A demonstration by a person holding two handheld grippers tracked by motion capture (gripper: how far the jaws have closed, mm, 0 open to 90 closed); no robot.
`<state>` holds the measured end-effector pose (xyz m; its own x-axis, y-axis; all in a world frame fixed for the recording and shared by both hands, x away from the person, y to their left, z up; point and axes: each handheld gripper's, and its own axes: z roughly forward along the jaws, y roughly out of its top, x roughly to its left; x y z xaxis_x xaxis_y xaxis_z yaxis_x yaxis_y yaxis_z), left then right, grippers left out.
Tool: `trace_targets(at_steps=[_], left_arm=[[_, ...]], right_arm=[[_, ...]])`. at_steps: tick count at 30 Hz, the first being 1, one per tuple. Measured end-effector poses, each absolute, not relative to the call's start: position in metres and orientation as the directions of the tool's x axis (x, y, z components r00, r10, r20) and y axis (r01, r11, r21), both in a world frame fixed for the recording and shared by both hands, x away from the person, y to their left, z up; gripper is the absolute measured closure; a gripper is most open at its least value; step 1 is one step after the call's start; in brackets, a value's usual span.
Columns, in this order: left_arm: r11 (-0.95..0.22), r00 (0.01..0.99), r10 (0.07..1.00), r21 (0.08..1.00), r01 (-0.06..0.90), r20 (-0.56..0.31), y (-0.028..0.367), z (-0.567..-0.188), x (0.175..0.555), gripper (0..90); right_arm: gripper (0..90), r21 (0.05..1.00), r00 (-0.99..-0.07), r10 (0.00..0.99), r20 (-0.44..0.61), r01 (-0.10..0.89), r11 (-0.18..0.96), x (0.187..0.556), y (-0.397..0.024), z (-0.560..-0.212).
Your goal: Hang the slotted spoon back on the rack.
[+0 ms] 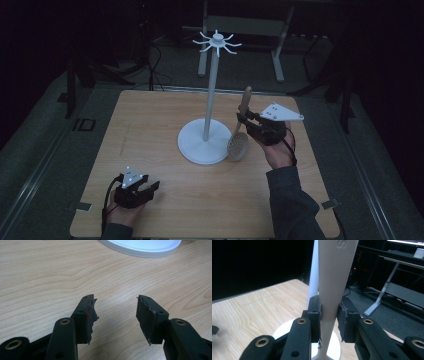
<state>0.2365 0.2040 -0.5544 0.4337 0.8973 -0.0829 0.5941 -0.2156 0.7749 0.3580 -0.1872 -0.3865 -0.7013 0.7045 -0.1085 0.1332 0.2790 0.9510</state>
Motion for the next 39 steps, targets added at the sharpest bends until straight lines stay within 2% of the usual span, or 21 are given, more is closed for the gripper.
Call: trace_targets(at_steps=[39], left_arm=[[-0.206, 0.426, 0.901, 0.775, 0.598, -0.089, 0.205, -0.555, 0.236, 48.6]], right_arm=[[73.6, 0.96, -0.701, 0.706, -0.103, 0.116, 0.255, 0.373, -0.177, -0.351]])
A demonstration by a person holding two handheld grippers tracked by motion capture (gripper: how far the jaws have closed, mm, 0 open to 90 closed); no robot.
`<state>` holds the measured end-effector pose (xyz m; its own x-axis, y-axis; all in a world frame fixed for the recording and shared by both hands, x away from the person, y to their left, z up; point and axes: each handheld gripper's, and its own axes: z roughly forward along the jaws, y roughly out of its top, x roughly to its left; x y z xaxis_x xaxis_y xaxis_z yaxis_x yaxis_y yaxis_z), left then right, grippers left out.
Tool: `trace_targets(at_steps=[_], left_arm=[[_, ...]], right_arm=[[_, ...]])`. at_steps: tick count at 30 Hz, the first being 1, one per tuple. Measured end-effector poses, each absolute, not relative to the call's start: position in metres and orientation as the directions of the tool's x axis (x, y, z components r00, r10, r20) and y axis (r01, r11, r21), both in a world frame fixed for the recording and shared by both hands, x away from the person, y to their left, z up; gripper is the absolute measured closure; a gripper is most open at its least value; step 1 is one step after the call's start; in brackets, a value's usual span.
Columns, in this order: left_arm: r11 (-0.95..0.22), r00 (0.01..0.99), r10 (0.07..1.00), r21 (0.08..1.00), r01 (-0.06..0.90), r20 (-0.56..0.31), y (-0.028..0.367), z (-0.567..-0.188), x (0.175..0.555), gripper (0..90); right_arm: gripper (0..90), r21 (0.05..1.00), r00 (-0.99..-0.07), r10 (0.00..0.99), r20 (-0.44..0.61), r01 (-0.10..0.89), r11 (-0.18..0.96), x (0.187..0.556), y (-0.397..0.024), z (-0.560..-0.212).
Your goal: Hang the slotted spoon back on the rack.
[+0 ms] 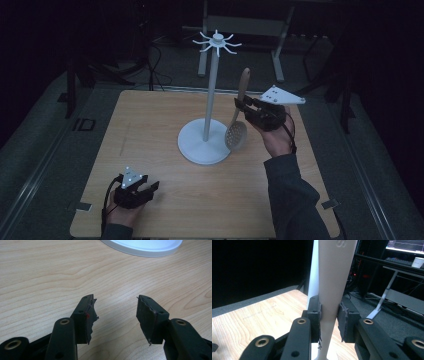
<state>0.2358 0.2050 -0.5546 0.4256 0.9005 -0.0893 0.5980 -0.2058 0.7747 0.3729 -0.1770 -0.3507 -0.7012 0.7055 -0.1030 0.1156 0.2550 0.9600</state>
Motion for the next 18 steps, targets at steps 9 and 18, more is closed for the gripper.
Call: trace_targets(at_steps=[9, 18], left_arm=[[-0.205, 0.424, 0.901, 0.775, 0.597, -0.088, 0.205, -0.554, 0.236, 48.6], [-0.199, 0.42, 0.903, 0.778, 0.596, -0.091, 0.206, -0.554, 0.236, 48.5]], right_arm=[[73.6, 0.966, -0.705, 0.705, -0.078, 0.121, 0.228, 0.377, -0.174, -0.344], [73.6, 0.967, -0.699, 0.711, -0.069, 0.129, 0.221, 0.384, -0.165, -0.339]])
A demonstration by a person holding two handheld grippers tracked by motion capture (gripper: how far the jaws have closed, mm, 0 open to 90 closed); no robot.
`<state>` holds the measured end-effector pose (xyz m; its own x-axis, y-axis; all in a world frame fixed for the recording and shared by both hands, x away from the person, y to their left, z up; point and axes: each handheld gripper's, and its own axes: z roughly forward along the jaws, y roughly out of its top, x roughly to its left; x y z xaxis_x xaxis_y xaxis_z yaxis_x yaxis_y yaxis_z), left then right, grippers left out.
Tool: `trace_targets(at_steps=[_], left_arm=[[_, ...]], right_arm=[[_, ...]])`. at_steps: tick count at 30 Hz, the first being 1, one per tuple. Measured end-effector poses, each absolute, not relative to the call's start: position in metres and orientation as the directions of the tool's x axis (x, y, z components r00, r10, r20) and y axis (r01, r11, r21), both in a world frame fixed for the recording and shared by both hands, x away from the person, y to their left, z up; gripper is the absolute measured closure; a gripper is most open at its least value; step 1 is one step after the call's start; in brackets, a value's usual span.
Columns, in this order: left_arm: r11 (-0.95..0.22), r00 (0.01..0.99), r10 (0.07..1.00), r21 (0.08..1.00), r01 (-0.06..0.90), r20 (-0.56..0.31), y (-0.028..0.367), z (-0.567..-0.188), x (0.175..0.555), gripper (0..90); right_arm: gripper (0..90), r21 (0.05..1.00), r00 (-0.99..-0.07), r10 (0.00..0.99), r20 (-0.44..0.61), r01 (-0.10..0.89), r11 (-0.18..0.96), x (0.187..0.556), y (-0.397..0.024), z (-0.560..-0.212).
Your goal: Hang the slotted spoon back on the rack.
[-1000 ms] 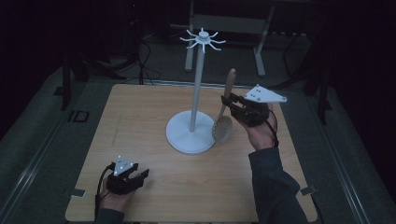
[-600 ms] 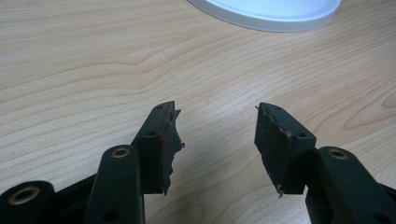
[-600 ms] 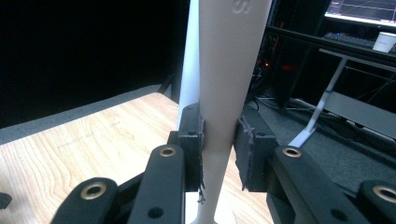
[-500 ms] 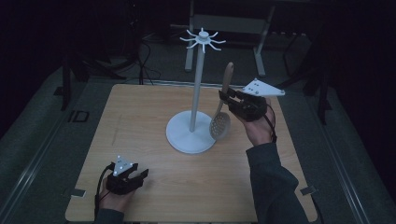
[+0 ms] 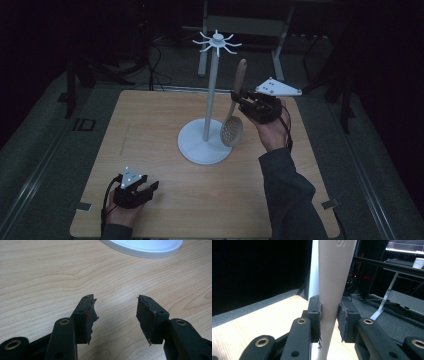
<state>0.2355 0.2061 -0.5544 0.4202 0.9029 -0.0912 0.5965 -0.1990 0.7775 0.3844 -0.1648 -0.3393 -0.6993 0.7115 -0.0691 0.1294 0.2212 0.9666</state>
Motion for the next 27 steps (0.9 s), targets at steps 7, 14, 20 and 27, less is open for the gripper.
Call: trace_targets(at_steps=[7, 14, 20, 27], left_arm=[[-0.193, 0.418, 0.904, 0.779, 0.596, -0.095, 0.207, -0.554, 0.236, 48.5], [-0.195, 0.417, 0.904, 0.778, 0.597, -0.093, 0.207, -0.554, 0.236, 48.5], [-0.194, 0.415, 0.905, 0.778, 0.597, -0.093, 0.208, -0.554, 0.235, 48.5], [-0.197, 0.416, 0.905, 0.777, 0.598, -0.091, 0.208, -0.554, 0.235, 48.5]], right_arm=[[73.6, 0.967, -0.699, 0.713, -0.049, 0.145, 0.209, 0.391, -0.157, -0.334], [73.6, 0.967, -0.701, 0.711, -0.056, 0.14, 0.214, 0.393, -0.153, -0.328], [73.6, 0.964, -0.695, 0.718, -0.039, 0.161, 0.209, 0.397, -0.152, -0.326], [73.6, 0.959, -0.703, 0.71, -0.041, 0.172, 0.225, 0.401, -0.15, -0.325]])
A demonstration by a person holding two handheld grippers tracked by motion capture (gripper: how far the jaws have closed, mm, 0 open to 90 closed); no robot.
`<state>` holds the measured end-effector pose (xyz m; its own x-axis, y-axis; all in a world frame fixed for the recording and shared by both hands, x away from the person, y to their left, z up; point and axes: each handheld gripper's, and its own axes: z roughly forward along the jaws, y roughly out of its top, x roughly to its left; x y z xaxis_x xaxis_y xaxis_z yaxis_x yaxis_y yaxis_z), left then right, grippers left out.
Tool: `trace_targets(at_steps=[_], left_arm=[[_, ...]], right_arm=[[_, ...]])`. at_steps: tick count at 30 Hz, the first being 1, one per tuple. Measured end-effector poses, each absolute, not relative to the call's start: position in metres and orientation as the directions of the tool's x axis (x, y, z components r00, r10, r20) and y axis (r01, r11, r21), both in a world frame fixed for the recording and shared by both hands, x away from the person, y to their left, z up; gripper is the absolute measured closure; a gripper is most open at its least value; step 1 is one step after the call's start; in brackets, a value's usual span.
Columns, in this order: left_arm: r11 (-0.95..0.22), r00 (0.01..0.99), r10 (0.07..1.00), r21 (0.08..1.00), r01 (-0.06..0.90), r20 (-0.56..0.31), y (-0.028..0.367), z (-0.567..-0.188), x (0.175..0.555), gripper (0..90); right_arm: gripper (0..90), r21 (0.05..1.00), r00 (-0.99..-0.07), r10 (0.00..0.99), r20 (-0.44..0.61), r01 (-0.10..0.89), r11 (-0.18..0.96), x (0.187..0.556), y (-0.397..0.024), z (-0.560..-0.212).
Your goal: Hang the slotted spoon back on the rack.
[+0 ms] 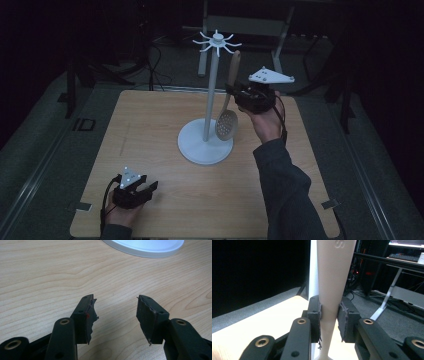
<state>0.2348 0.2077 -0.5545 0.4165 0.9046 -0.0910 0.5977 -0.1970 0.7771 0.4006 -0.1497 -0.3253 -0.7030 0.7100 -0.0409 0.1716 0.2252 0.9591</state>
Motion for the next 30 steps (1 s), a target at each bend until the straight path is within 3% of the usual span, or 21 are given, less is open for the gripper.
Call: trace_targets(at_steps=[26, 30], left_arm=[[-0.197, 0.42, 0.903, 0.778, 0.597, -0.093, 0.207, -0.554, 0.235, 48.5], [-0.196, 0.42, 0.903, 0.779, 0.596, -0.095, 0.208, -0.554, 0.235, 48.5]], right_arm=[[72.9, 0.947, -0.71, 0.703, -0.039, 0.197, 0.252, 0.41, -0.137, -0.324], [61.2, 0.952, -0.716, 0.697, -0.024, 0.197, 0.234, 0.41, -0.138, -0.325]])
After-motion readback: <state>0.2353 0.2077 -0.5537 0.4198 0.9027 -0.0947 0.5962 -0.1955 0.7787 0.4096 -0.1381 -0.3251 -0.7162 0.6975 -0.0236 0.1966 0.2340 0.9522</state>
